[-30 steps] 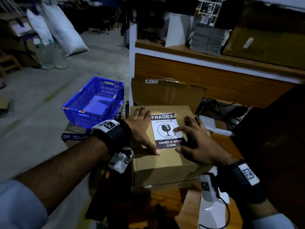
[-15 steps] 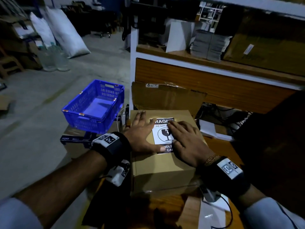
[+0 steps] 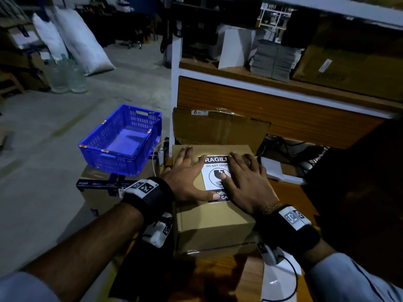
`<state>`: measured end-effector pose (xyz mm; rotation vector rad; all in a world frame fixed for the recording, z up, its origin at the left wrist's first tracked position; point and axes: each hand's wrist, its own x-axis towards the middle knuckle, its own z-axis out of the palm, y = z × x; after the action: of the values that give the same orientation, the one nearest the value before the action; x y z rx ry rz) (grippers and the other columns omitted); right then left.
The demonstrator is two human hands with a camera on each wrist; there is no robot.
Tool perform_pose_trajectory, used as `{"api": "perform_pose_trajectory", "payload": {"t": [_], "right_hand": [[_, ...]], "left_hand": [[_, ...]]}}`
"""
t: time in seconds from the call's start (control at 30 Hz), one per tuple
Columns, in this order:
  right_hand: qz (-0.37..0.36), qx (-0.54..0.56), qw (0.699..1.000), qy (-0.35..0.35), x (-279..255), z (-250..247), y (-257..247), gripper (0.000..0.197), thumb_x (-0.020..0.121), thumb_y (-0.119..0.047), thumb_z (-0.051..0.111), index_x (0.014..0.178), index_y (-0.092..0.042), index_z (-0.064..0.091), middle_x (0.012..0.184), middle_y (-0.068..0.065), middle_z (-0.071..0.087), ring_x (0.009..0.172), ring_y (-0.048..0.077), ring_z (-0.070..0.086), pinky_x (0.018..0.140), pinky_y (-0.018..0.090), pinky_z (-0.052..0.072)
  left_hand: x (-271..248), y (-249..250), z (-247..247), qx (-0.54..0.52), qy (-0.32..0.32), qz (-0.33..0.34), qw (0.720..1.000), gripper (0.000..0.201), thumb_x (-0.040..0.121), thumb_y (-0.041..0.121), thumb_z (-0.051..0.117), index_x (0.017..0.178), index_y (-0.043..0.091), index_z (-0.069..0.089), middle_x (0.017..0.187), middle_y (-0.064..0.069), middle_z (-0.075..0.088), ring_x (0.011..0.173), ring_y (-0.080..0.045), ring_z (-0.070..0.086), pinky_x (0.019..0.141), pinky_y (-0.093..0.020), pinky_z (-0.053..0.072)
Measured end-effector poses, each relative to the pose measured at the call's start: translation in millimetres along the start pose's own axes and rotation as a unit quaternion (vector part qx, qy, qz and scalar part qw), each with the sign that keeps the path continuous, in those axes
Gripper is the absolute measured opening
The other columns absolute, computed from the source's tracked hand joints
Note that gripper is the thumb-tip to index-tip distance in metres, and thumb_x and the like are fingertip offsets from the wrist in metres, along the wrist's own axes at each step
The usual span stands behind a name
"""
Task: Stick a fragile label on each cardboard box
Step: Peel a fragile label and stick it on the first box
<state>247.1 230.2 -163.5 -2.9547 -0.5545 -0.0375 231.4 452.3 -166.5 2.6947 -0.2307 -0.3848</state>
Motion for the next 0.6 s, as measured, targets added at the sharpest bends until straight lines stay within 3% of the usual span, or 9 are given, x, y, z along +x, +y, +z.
{"api": "perform_pose_trajectory", "payload": {"t": [0.1,0.27,0.33,0.47,0.53,0.6], "right_hand": [[-0.006,0.037,0.999,0.001,-11,-6,0,0.078,0.1,-0.071,0.016,0.165,-0.027,0.016,0.173,-0.005,0.012,0.157,0.025,0.009,0.126,0.051,0.014],[-0.033,0.064,0.996,-0.06,-8,-29,-6,0.06,0.111,-0.041,0.033,0.166,-0.022,0.018,0.172,0.0,0.021,0.154,0.025,0.015,0.122,0.037,0.014],[-0.05,0.014,0.994,-0.097,1,-29,-11,0.062,0.109,-0.044,0.029,0.166,-0.024,0.016,0.173,-0.002,0.017,0.154,0.024,0.013,0.121,0.043,0.014],[-0.046,-0.05,0.988,-0.141,18,-21,-11,0.083,0.09,-0.056,0.011,0.165,-0.023,0.019,0.172,0.002,0.016,0.153,0.029,0.017,0.122,0.054,0.018],[-0.027,-0.04,0.984,-0.173,21,-24,-9,0.081,0.09,-0.056,0.017,0.165,-0.026,0.019,0.173,0.003,0.016,0.158,0.03,0.011,0.126,0.057,0.011],[-0.009,-0.057,0.976,-0.209,19,-35,-8,0.072,0.099,-0.055,0.02,0.164,-0.023,0.022,0.172,0.012,0.013,0.159,0.032,0.006,0.127,0.055,0.01]], "left_hand": [[-2,-1,-1,-0.013,-0.002,0.012,1.0,0.13,0.059,0.097,0.056,0.156,0.05,-0.015,0.165,-0.008,-0.034,0.15,-0.023,-0.035,0.119,-0.071,0.007],[-3,2,-3,-0.023,-0.005,0.002,1.0,0.132,0.065,0.09,0.065,0.161,0.04,-0.011,0.164,-0.005,-0.036,0.15,-0.023,-0.035,0.12,-0.07,0.004],[-3,3,-5,-0.017,-0.008,-0.004,1.0,0.135,0.065,0.089,0.066,0.162,0.036,-0.011,0.164,-0.003,-0.036,0.151,-0.023,-0.034,0.121,-0.069,0.005],[0,4,-5,0.001,-0.014,-0.016,1.0,0.136,0.065,0.091,0.064,0.162,0.033,-0.011,0.165,-0.002,-0.035,0.152,-0.023,-0.032,0.12,-0.067,0.006],[0,5,-4,0.011,-0.014,-0.014,1.0,0.137,0.065,0.091,0.063,0.163,0.032,-0.011,0.165,-0.003,-0.035,0.152,-0.022,-0.031,0.119,-0.067,0.007],[0,5,-4,0.014,-0.015,-0.014,1.0,0.137,0.064,0.092,0.063,0.163,0.03,-0.011,0.165,-0.004,-0.035,0.152,-0.023,-0.032,0.12,-0.067,0.007]]}}
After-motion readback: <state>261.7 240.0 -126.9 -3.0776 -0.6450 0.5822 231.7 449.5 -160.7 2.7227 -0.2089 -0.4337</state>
